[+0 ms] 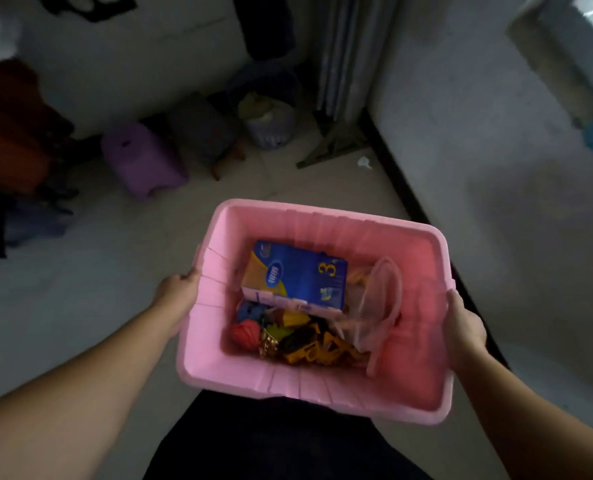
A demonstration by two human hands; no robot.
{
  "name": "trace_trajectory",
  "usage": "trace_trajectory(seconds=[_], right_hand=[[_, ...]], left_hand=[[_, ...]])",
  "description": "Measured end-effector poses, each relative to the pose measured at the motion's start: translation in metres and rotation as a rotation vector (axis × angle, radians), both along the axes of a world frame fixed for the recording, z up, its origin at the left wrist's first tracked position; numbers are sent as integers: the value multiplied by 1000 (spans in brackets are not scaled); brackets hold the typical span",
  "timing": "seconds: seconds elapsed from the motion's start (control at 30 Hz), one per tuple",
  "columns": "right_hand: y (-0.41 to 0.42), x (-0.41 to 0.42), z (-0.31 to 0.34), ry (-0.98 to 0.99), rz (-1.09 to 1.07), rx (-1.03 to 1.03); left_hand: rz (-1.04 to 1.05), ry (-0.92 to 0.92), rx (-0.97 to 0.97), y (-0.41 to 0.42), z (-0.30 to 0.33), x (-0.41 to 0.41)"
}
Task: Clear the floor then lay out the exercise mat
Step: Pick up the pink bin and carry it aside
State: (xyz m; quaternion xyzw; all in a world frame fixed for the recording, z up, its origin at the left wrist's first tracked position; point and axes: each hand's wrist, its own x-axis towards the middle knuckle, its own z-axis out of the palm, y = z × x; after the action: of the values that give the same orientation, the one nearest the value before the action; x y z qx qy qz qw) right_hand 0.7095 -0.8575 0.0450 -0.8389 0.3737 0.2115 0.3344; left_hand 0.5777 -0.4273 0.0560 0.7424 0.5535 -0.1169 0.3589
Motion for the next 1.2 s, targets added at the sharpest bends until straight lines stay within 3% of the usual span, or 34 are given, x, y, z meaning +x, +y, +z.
trace_trajectory(seconds=[0.43, 0.87, 1.2], right_hand=[[234, 5, 26, -42, 445, 100], [563, -171, 35, -84, 902, 96], [783, -275, 25, -120, 1263, 210]], left_hand=[[627, -64, -97, 103, 12, -195], [1059, -124, -134, 244, 14, -469], [1347, -203, -62, 321, 26, -584]])
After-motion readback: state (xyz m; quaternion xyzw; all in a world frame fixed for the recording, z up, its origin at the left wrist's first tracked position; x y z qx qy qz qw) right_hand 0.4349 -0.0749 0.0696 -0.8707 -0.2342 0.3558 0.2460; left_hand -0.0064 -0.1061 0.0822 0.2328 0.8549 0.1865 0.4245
